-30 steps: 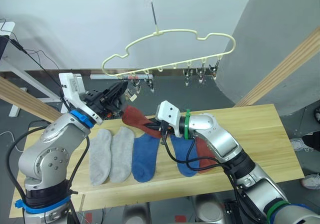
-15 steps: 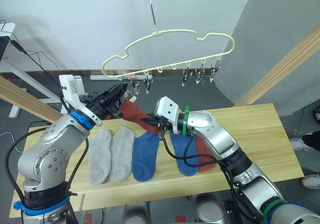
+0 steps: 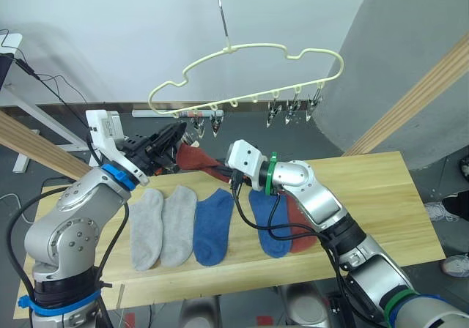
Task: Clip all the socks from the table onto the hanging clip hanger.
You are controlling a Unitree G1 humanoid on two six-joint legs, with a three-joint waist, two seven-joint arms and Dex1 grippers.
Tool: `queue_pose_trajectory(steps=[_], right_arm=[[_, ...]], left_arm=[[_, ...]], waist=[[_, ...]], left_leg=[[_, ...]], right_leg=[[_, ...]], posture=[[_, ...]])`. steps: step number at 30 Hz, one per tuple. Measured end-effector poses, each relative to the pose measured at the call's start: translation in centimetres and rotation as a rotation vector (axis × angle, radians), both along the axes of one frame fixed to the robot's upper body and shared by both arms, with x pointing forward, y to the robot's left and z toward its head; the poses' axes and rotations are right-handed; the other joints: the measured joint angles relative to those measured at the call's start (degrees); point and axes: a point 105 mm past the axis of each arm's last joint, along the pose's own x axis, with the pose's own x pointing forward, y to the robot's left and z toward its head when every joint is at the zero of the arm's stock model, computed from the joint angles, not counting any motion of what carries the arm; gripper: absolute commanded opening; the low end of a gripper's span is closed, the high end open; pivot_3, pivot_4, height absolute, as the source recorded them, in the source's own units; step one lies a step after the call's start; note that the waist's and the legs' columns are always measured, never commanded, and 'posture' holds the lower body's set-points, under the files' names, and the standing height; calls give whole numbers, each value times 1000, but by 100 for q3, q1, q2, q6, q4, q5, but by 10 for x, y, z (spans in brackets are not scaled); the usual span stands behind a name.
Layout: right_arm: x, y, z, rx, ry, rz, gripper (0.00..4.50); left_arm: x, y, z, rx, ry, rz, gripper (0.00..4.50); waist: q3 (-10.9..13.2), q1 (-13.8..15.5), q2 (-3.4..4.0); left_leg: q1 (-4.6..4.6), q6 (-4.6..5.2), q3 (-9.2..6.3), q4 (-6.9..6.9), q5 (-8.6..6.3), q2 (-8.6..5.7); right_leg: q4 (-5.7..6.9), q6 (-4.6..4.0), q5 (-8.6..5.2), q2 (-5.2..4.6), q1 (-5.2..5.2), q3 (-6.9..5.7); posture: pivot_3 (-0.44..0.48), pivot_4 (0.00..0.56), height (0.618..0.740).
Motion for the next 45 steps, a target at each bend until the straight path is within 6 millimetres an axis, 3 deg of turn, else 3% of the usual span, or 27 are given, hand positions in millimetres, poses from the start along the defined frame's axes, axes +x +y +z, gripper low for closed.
queue_pose_trajectory(steps=[8, 9, 19, 25, 31, 33, 39, 42, 45], right_arm=[[1, 3, 3, 19, -16, -2, 17], [1, 3, 4, 21, -17, -1, 0], [-1, 9, 11, 40, -42, 19, 0], [1, 12, 10, 31, -51, 18, 0], [2, 13, 9, 30, -52, 13, 1826], [3, 9, 7, 13, -55, 10, 1826], [-2, -17, 6, -37, -76, 15, 1826], [-14, -50, 10, -73, -54, 23, 1826], [-22, -80, 26, -71, -41, 8, 1826]], left_arm=[[-1, 0, 0, 4, -4, -4, 0], [-1, 0, -1, 4, -4, -7, 572], [-5, 3, -10, 26, 31, -16, 3512], [-10, 4, -14, 54, 42, -23, 3512], [-12, 11, -19, 108, 40, 9, 3543], [-12, 14, -20, 134, 28, 25, 3543], [-15, 21, -23, 211, -22, 85, 3543], [-25, 20, -28, 291, -75, 104, 3543], [-29, 14, -29, 306, -120, 122, 3543]], waist=[[0, -2, 0], [0, -2, 0], [1, -1, 1], [1, 0, 1], [1, 4, 1], [1, 5, 1], [1, 18, 2], [2, 49, 3], [2, 126, 3]], left_leg=[[0, 0, 0, 0, 0, 1], [0, 0, 0, 0, 0, 1], [0, -1, -2, 0, -1, 2], [0, -1, -1, 0, -1, 2], [-1, -2, -2, -2, -1, 2], [-1, -2, -1, -2, -1, 2], [-3, -3, -2, -3, -2, 3], [-8, -5, 1, -9, -4, 0], [-10, -4, -2, -8, -4, -2]], right_leg=[[0, 0, 0, 0, 0, 1], [0, 0, 0, 0, 0, 1], [-1, 0, 0, 0, -1, 1], [-2, 0, 0, 0, -1, 2], [-2, 0, 0, -1, -2, 2], [-3, 0, 0, -1, -2, 3], [-8, 0, 0, -3, -2, 2], [-22, 1, -1, -12, -2, 3], [-23, 1, -1, -24, -1, 0]], posture=[[-182, 363, 737], [-180, 363, 737], [-179, 362, 737], [-167, 357, 737], [-164, 353, 737], [-164, 353, 737], [-163, 349, 737], [-165, 349, 737], [-170, 348, 737]])
